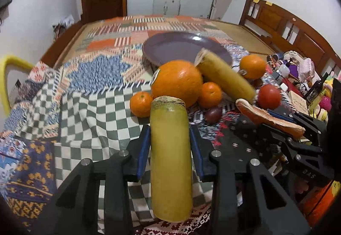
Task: Organize fruits
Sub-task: 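Lift and carry the pomelo with right tool while left carries the cylinder to the plate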
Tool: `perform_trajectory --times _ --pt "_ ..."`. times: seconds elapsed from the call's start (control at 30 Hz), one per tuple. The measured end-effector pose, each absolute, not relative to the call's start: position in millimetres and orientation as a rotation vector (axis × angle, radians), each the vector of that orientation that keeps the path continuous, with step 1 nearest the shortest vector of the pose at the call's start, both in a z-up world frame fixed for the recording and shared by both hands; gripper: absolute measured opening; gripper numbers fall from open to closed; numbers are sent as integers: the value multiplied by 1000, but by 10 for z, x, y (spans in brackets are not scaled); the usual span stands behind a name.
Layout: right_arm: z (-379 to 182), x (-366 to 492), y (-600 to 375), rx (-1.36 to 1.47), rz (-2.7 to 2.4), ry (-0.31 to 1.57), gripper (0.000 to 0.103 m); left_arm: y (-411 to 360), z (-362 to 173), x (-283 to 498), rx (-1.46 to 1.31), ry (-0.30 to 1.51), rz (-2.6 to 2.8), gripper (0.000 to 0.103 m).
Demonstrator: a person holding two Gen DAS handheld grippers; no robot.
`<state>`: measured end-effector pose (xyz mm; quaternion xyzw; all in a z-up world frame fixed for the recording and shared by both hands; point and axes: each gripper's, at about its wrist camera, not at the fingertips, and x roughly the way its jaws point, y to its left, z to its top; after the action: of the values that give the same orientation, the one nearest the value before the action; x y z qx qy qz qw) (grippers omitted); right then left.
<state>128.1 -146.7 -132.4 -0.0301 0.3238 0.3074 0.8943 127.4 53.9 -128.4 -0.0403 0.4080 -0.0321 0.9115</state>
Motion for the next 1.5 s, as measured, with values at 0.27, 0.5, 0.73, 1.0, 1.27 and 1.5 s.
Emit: perform_trajectory --times 0.27,0.5,0.73,1.0,1.27,1.5 --pt "-1044 1240 -1534 -53 608 593 31 499 -935 1058 -71 750 -66 35" --pt "-796 1310 -1563 -59 570 524 31 474 -646 1042 -62 669 -63 34" --pt "-582 1455 -1576 -74 532 457 31 469 -403 1206 -65 601 -54 34" --pt "-565 1723 -1488 -108 495 429 31 500 -277 1532 -42 557 -43 34" --pt "-683 2081 -1369 -167 480 456 31 589 -437 2028 -42 616 -41 34" --pt "-748 2418 -1294 -208 506 509 31 680 -636 2399 -64 702 -70 34"
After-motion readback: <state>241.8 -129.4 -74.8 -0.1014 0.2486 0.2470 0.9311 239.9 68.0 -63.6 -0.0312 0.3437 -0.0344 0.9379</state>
